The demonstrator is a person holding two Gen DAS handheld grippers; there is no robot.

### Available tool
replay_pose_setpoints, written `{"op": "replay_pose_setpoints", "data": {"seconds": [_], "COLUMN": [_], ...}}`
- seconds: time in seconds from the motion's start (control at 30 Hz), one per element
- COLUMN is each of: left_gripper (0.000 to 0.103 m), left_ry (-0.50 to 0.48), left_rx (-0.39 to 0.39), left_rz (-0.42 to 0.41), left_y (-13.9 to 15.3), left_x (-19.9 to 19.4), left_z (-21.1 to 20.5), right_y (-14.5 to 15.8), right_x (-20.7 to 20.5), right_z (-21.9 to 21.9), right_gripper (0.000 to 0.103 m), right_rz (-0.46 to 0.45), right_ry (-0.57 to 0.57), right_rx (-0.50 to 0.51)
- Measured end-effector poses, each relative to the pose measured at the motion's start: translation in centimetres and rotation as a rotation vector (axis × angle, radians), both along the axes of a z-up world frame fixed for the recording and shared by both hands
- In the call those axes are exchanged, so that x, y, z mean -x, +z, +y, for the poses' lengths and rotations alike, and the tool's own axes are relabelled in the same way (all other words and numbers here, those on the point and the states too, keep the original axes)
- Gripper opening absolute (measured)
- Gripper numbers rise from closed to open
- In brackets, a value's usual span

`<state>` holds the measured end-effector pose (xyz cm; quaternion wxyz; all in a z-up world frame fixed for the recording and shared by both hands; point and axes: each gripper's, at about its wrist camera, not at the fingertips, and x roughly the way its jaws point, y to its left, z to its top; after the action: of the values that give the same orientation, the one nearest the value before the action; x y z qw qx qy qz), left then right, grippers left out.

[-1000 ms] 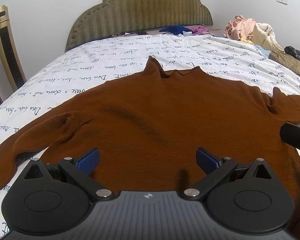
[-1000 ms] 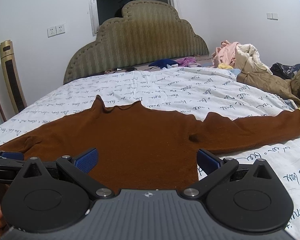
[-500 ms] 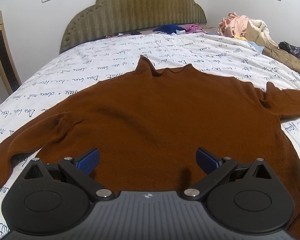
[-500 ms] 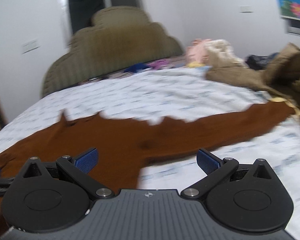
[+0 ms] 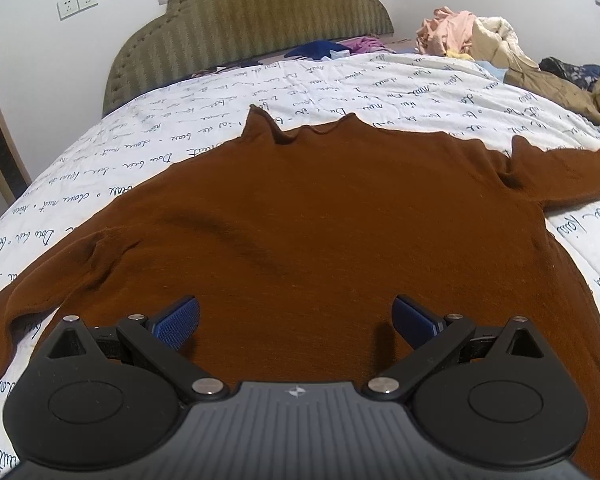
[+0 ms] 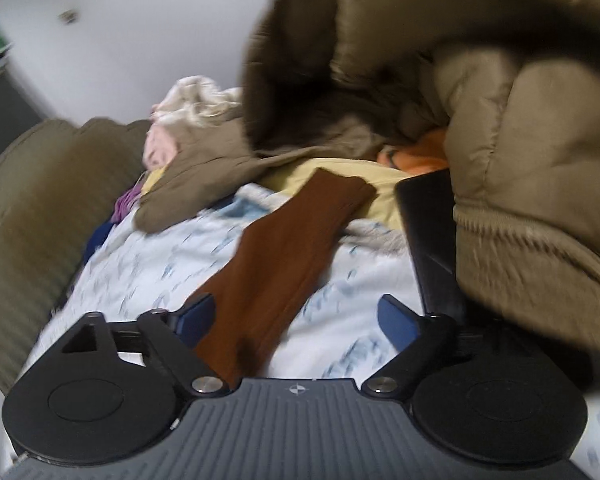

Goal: Fold small clothes
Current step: 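Reach the right tool to the sweater sleeve cuff and close on it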

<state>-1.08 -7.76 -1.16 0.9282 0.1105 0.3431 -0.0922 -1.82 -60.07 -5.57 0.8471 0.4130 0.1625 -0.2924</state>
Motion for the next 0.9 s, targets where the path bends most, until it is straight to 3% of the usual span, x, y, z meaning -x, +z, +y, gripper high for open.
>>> {"op": "replay_pose_setpoints", "data": {"seconds": [0.13, 0.2, 0.27, 0.3, 0.4, 0.6, 0.73, 0.9], "left_gripper": [0.103, 0.103, 0.103, 0.103, 0.103, 0.103, 0.103, 0.103], "left_ry": [-0.004, -0.004, 0.000, 0.007, 0.035, 0.091, 0.112, 0.140], "left_rx": [-0.017, -0.019, -0.020, -0.018, 0.002, 0.058, 0.072, 0.071], "left_rz": [0.001, -0.007, -0.013, -0.015, -0.024, -0.037, -0.026, -0.033], "left_y": [-0.1, 0.1, 0.2, 0.3, 0.7, 1.5, 1.4, 1.5], "left_x": [0.2, 0.3, 0.2, 0.1, -0.2, -0.6, -1.0, -1.2], "left_z": [-0.3, -0.2, 0.1, 0.4, 1.6, 4.3, 5.5, 6.8], "right_y": [-0.1, -0.2, -0.3, -0.3, 1.3, 7.2, 9.2, 8.8], "right_x": [-1.9, -2.8, -3.2, -3.2, -2.3, -0.3, -1.9, -4.8], "right_z": [-1.0, -1.1, -1.4, -1.7, -0.9, 4.0, 11.7, 21.6], "right_gripper": [0.075, 0.058, 0.015, 0.012, 0.010, 0.009, 0.009, 0.009], "right_rz": [-0.031, -0.005, 0.004, -0.003, -0.012, 0.047, 0.095, 0.102], "right_ry": [-0.011, -0.030, -0.056, -0.073, -0.116, -0.197, -0.070, 0.173], "right_rx": [-0.016, -0.011, -0.039, -0.043, 0.040, 0.426, 0.720, 0.937]}}
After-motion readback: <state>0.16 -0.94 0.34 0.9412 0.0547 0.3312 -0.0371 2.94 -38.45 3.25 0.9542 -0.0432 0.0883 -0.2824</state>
